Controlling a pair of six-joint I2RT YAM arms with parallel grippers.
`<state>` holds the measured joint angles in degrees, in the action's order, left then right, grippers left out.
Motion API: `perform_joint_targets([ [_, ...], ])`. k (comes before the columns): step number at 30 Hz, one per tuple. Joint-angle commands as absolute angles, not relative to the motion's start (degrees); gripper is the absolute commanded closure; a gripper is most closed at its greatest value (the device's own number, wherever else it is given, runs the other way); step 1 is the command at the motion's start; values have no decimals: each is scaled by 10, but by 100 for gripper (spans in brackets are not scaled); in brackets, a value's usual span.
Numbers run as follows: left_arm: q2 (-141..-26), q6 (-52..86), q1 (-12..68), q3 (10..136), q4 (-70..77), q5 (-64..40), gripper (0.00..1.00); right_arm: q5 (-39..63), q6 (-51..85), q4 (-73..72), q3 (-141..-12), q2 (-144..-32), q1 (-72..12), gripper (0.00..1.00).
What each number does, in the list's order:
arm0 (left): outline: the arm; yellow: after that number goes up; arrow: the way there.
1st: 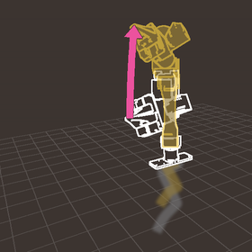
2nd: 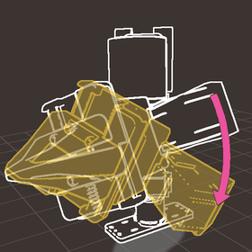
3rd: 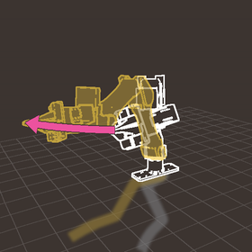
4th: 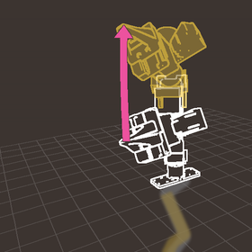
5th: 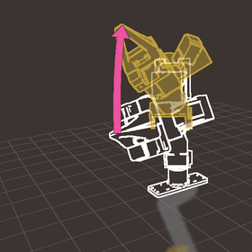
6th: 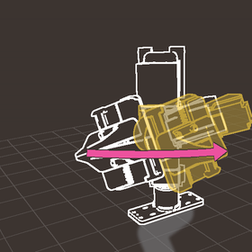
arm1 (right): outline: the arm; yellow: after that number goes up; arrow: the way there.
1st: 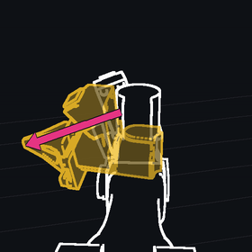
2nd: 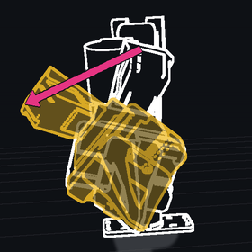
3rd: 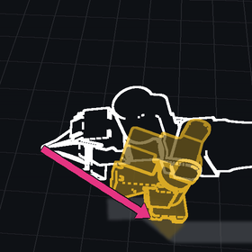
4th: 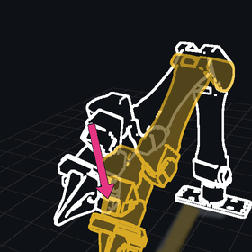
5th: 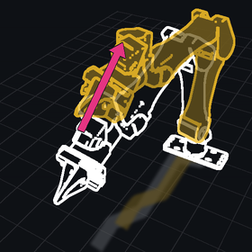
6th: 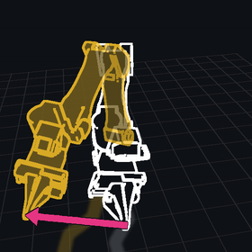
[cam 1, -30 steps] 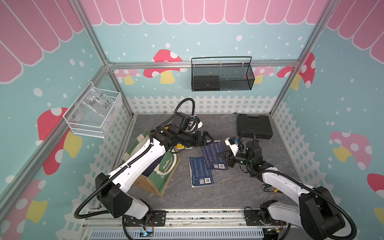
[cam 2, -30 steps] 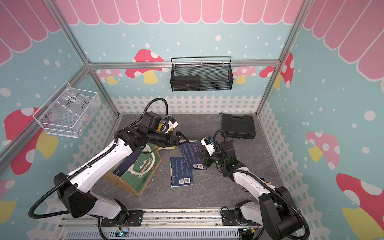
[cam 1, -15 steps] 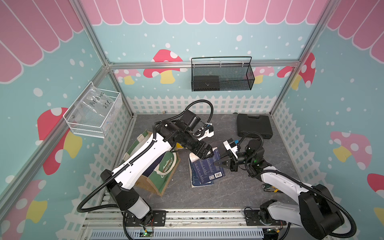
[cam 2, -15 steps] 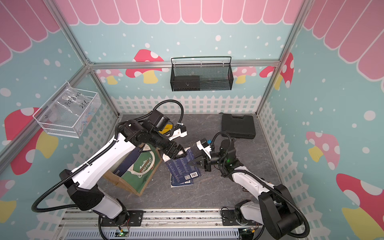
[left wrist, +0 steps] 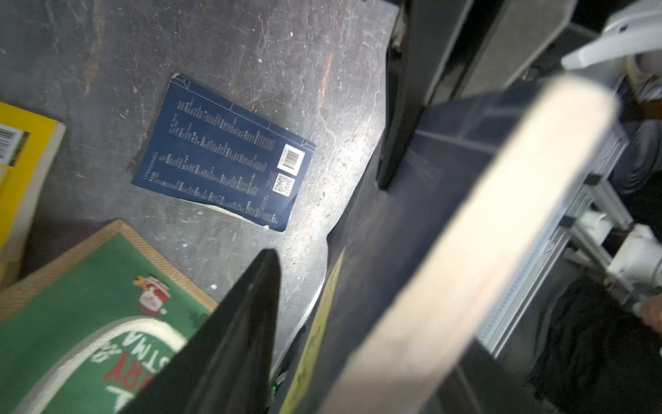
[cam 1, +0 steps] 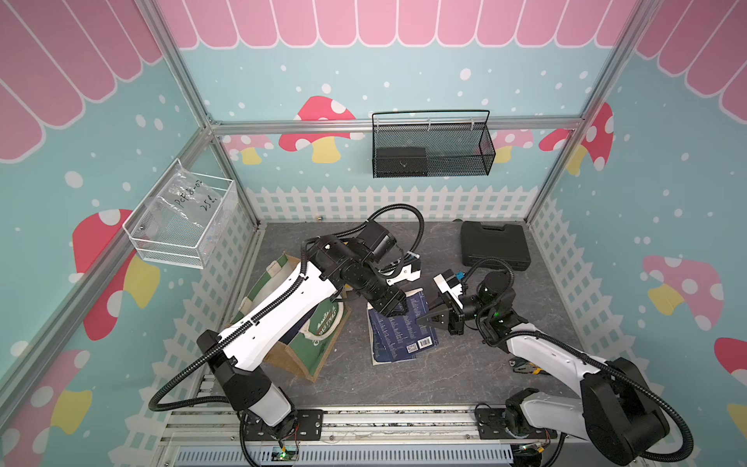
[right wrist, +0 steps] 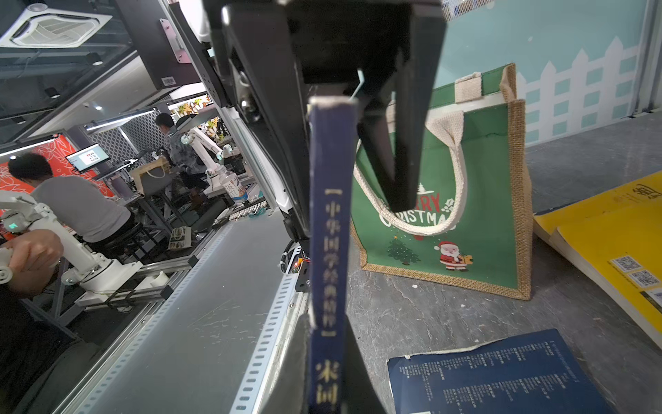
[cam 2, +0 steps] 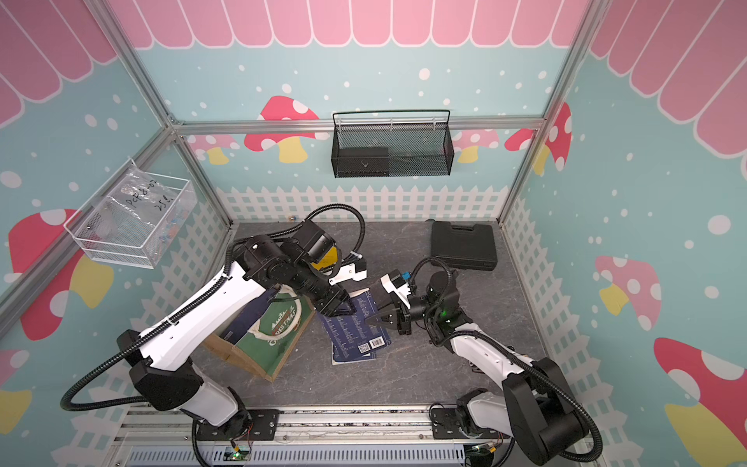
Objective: Put the books into the canvas bag
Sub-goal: Pick up the book from the book.
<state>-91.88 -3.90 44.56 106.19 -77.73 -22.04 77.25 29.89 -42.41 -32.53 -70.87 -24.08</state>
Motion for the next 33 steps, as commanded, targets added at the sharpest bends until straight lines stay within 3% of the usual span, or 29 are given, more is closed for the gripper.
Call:
perform_joint_targets([
  [1, -931, -57, 443, 1094, -786, -191, 73, 796, 280, -413, -344, -716, -245, 100],
  [4, -937, -59, 444, 1109, -789, -196, 98, 797, 277, -399, -351, -731, -246, 100],
  [7, -947, -62, 449, 1118, -799, -203, 100, 793, 276, -398, -351, -731, -246, 100],
  [9, -948, -63, 453, 1117, -801, -201, 100, 786, 272, -394, -352, -725, -246, 92],
  [13, -926, -40, 453, 1128, -790, -114, 100, 744, 237, -337, -362, -708, -245, 35],
  [16, -896, 5, 430, 1144, -772, -58, 100, 693, 188, -257, -380, -703, -244, 10],
  [17, -884, 25, 416, 1147, -765, -57, 100, 679, 180, -244, -384, -703, -244, 6],
  [22, -809, 137, 345, 1107, -717, -40, 100, 654, 179, -236, -388, -719, -240, 1],
  [29, -720, 313, 289, 1062, -709, 135, 100, 641, 180, -215, -397, -753, -238, 0],
  [33, -631, 394, 257, 984, -643, 158, 100, 637, 178, -208, -398, -764, -237, 0],
])
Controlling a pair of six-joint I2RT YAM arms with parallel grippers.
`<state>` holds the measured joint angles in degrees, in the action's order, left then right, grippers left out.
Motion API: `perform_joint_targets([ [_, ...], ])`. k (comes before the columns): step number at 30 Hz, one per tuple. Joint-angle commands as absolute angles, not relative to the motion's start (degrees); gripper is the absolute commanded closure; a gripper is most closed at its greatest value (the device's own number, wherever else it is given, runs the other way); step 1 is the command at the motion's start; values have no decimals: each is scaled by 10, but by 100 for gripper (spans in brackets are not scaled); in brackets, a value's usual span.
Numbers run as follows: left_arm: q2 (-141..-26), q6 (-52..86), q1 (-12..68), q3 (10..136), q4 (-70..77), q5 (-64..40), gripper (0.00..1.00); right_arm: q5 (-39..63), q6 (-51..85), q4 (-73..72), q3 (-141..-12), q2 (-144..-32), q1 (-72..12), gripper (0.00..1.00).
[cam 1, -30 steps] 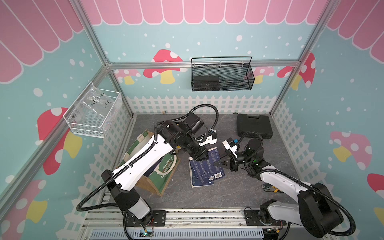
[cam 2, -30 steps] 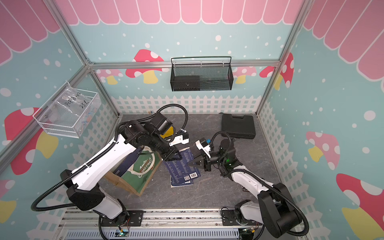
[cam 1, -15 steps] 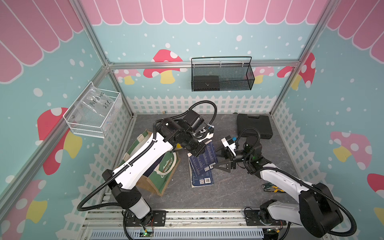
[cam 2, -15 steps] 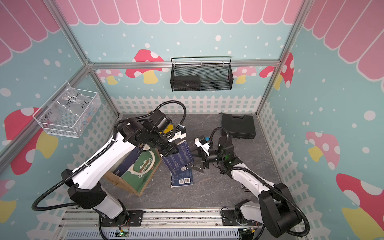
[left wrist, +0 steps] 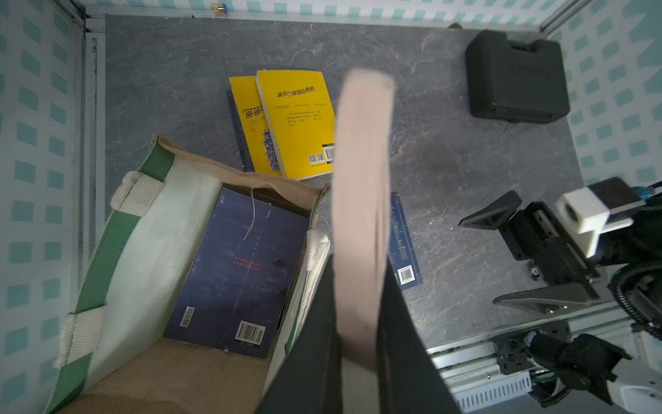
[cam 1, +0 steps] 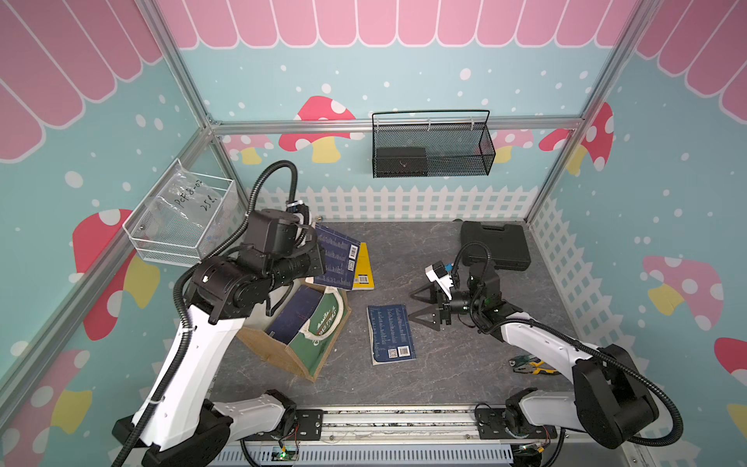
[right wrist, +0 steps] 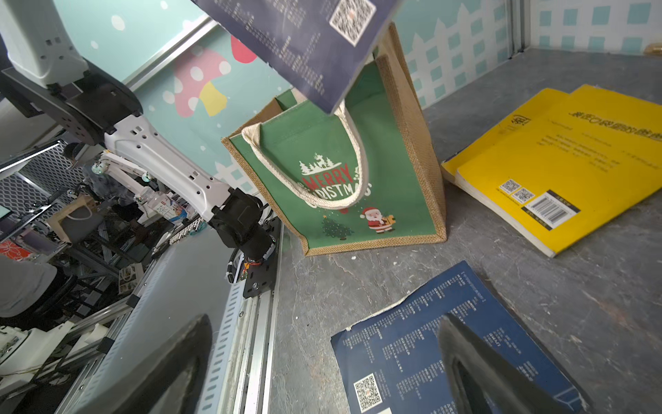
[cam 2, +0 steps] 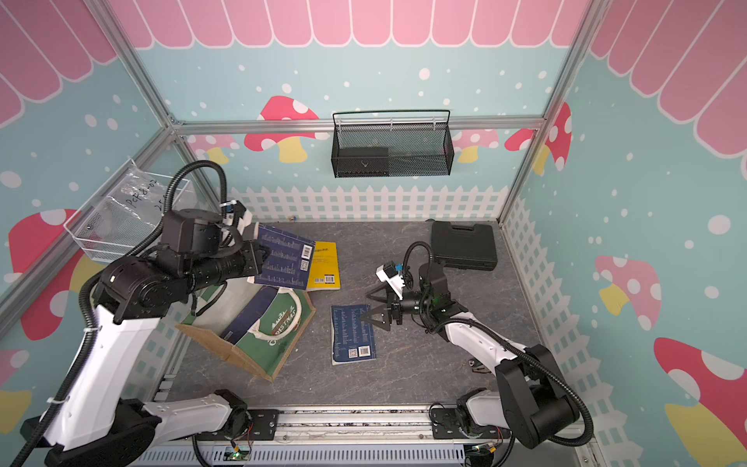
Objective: Put the books into the canvas bag
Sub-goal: Pick up the book from the book, then place the book in the canvas bag.
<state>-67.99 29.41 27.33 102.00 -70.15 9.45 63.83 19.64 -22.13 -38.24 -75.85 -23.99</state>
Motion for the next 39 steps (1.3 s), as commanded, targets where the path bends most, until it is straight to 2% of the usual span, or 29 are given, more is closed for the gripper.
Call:
perform_joint_targets([
  [1, -609, 427, 247, 958, -631, 173, 100, 636, 178, -209, -398, -766, -238, 0],
  [5, -550, 519, 204, 888, -632, 220, 100, 635, 177, -207, -398, -770, -237, 0],
  [15, -440, 657, 197, 765, -589, 300, 100, 631, 175, -203, -390, -770, -237, 0],
  [25, -440, 754, 197, 681, -570, 239, 100, 630, 174, -202, -392, -774, -237, 0],
  [31, -424, 819, 197, 616, -557, 247, 100, 627, 174, -199, -387, -765, -237, 1],
  [39, -477, 834, 197, 576, -515, 246, 100, 626, 173, -197, -389, -769, -237, 0],
])
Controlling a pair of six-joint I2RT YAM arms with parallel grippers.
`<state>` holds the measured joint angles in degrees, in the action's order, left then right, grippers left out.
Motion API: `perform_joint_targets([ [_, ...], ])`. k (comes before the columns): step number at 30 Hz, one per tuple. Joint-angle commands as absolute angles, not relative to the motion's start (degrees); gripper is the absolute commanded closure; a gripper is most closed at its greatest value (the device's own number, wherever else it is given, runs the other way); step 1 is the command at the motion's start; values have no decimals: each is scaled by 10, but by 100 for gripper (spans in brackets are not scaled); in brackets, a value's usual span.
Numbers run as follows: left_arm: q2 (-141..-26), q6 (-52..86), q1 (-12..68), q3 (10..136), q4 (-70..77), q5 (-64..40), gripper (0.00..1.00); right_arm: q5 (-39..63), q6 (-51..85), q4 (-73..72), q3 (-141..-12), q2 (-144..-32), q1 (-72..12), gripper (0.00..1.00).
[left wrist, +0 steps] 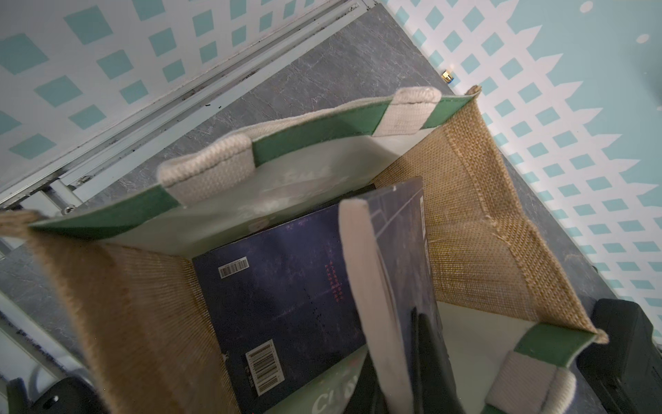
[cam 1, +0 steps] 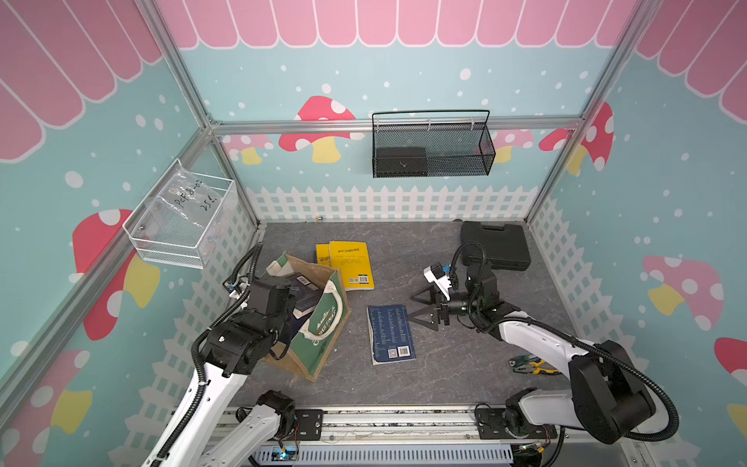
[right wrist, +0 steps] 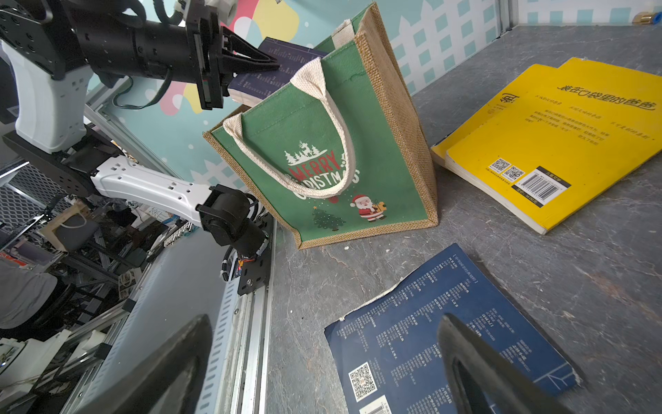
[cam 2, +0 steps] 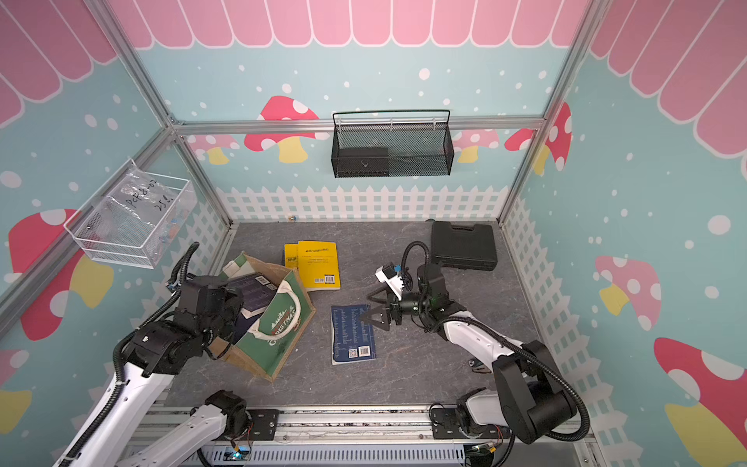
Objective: Put the books into the canvas bag
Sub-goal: Place the book in the canvas bag.
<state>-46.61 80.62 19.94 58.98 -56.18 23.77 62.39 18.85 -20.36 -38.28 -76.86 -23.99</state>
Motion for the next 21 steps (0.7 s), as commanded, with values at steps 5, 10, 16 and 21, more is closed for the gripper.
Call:
perform_joint_targets([
  [5, -506, 840, 196, 570, -506, 257, 100, 624, 173, -194, -389, -770, -237, 0],
  [10, -510, 847, 196, 569, -509, 268, 79, 621, 169, -187, -392, -769, -237, 0],
  [16, -496, 836, 190, 570, -513, 279, 49, 621, 170, -186, -388, -769, -237, 0],
  [21, -493, 787, 176, 612, -542, 292, 38, 621, 171, -185, -389, -769, -238, 0],
])
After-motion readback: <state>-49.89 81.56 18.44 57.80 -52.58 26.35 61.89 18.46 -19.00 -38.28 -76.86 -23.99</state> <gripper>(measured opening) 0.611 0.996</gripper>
